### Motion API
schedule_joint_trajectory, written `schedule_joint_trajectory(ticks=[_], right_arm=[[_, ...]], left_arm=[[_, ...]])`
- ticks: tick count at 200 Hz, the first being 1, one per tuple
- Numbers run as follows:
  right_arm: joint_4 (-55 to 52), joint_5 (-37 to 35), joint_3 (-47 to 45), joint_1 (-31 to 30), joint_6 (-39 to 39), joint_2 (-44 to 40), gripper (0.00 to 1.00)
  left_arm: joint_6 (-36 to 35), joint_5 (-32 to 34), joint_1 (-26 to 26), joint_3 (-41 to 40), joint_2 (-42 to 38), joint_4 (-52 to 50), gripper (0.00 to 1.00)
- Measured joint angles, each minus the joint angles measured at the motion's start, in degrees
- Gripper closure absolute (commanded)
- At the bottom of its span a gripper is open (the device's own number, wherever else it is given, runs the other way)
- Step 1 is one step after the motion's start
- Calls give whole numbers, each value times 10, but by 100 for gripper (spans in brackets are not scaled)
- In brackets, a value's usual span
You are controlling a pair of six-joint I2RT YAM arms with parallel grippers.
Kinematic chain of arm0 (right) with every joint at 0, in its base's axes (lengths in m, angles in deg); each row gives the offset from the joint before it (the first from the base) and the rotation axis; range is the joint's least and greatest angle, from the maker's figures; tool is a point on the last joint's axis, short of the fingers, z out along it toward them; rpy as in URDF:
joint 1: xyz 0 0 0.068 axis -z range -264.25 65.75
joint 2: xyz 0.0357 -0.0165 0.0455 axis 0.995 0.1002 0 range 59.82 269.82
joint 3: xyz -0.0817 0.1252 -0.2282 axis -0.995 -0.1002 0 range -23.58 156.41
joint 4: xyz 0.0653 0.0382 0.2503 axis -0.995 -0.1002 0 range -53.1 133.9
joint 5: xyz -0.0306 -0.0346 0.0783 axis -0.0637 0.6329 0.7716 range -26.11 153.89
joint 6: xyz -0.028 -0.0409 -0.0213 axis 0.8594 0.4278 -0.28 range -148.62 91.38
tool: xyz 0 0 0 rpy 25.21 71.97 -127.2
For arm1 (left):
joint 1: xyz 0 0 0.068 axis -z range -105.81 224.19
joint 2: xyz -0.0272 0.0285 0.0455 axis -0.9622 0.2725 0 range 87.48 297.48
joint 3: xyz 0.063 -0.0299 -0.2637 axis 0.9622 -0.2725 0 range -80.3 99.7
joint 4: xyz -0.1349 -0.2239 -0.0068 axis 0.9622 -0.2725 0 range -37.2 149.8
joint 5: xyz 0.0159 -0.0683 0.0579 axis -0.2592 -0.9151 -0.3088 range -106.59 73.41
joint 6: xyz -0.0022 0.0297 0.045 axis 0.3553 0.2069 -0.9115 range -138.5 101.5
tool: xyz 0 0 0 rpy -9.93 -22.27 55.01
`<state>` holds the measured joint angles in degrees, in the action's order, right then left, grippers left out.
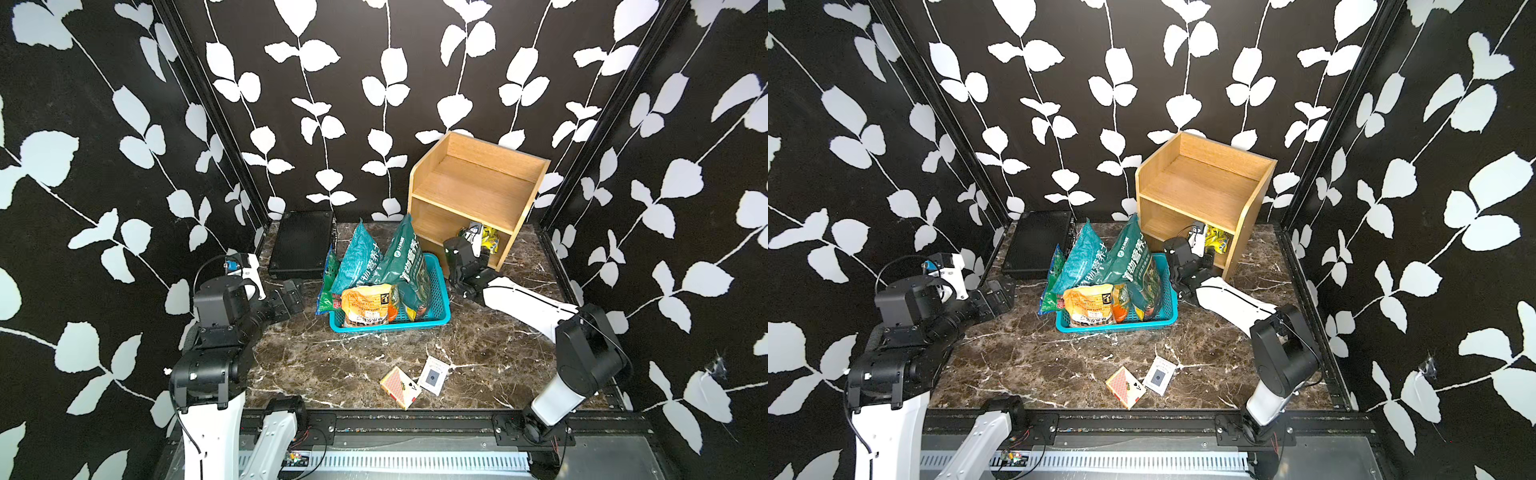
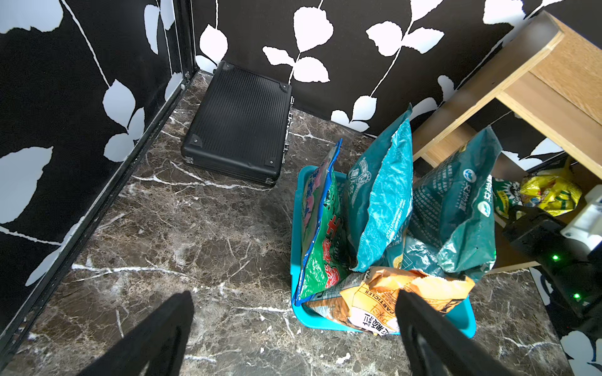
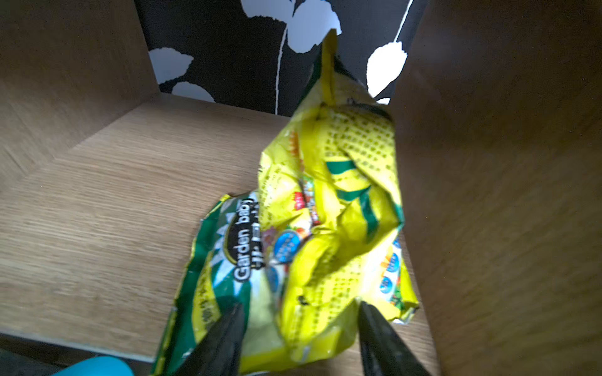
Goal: Take down the fertilizer bag from the shelf
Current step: Pick up the fertilizer bag from the shelf.
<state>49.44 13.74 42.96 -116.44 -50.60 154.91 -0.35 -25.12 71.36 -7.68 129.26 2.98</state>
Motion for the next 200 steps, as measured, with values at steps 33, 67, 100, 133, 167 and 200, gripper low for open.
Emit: schedule_joint_trajectory(ticks=[33, 67, 100, 133, 167, 200], right_arm=[[85, 15, -26, 10, 21, -3, 44], [127, 10, -37, 16, 32, -4, 41], [171, -9, -59, 16, 63, -4, 37], [200, -33, -62, 19, 108, 2, 38], [221, -44, -41, 16, 149, 30, 83], [219, -51, -8, 16, 172, 48, 100]], left_arm=[[0, -2, 0, 0, 0, 0, 1], [0, -5, -3, 0, 2, 0, 1], [0, -6, -3, 0, 2, 0, 1], [0, -7, -3, 0, 2, 0, 1], [0, -7, -5, 0, 2, 0, 1], [0, -10, -6, 0, 3, 0, 1]])
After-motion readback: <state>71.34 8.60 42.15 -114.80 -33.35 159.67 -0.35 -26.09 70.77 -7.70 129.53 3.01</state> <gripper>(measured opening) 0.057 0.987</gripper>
